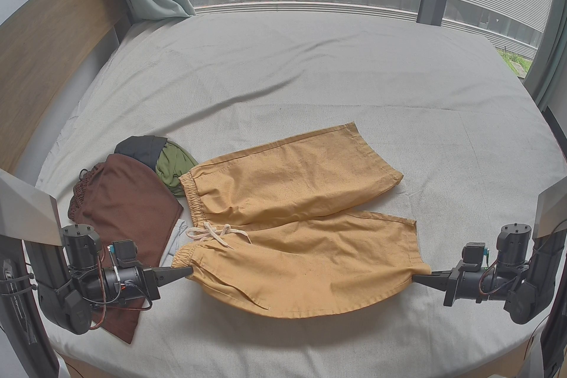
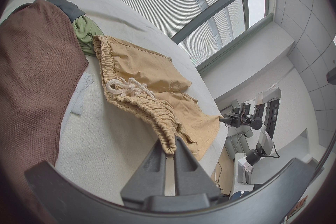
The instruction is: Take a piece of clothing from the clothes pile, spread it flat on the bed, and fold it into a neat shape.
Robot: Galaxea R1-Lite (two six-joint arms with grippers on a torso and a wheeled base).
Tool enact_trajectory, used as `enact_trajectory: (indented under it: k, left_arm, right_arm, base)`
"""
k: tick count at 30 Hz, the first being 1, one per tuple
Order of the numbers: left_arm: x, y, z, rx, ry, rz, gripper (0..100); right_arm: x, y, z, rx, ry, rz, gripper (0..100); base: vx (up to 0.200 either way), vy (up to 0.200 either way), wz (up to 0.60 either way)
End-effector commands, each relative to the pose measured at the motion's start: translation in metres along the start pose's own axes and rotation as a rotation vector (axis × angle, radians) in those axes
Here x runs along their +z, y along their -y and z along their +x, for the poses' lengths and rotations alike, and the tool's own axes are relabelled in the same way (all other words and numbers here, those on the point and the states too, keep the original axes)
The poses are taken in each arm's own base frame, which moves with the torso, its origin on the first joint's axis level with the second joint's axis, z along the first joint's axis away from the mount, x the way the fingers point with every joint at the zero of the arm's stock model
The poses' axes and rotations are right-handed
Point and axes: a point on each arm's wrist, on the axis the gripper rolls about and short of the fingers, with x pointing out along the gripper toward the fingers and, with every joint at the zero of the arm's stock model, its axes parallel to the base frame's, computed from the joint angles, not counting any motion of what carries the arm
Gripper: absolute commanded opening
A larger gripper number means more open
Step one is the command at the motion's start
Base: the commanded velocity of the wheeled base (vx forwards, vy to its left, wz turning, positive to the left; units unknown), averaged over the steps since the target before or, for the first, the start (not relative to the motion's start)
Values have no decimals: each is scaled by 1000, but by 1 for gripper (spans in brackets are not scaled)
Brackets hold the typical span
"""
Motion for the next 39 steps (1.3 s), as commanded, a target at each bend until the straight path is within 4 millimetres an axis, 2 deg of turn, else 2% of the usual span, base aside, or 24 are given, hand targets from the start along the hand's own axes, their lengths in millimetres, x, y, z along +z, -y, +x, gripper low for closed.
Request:
enact_trajectory:
  k: [1,7,13,29,37,39]
  left_arm:
    - [5,-1,3,3,19,-5,0]
    - [12,-5,6,51,59,-23,0]
    - [15,-5,8,55,71,-26,0]
    - [32,3,5,60,140,-68,0]
    - [35,1,6,62,150,-62,0]
    - [38,0,7,81,173,-73,0]
  right_arm:
    - [5,-4,-2,10,19,-17,0]
    - [20,-15,-11,49,80,-30,0]
    - [27,-20,-16,61,110,-41,0]
    - [51,-20,-7,83,186,-26,0]
    - [61,-25,-11,94,225,-27,0]
    - [69,-29,-15,103,257,-38,0]
  base:
    - [0,0,0]
    - [0,0,0]
    - [0,0,0]
    - [0,0,0]
    - [0,0,0]
    - [0,0,0]
